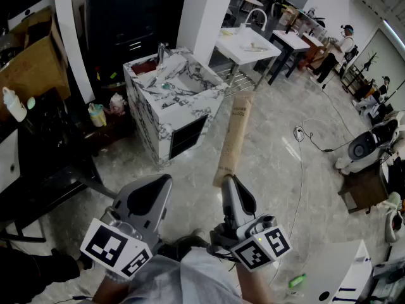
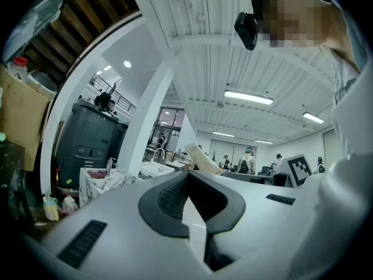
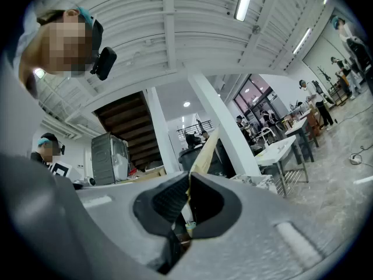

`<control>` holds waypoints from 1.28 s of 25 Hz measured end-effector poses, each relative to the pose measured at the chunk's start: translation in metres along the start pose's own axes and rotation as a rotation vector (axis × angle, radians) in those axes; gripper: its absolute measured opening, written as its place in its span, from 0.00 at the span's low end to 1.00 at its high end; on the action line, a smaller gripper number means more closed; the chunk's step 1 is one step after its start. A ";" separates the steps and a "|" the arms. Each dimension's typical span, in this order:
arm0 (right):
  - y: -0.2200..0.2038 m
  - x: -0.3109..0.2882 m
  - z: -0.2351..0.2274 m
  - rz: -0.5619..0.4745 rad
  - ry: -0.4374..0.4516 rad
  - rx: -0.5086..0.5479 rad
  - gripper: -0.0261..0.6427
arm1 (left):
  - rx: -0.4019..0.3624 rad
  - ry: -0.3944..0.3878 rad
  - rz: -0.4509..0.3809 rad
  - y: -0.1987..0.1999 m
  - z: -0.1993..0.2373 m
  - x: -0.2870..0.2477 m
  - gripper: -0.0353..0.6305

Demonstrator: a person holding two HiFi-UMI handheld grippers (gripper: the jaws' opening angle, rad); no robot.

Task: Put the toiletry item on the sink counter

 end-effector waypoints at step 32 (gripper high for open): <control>-0.003 0.005 -0.026 -0.004 -0.056 -0.035 0.04 | -0.002 -0.037 0.019 -0.008 -0.008 -0.023 0.06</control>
Point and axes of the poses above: the fingertips, and each gripper's own axes: x backward along the fingers, z to its left, y out of its top, the point moved 1 cm from there along x, backward along the fingers, and after that the axes turned 13 degrees about y, right-handed, at the moved point
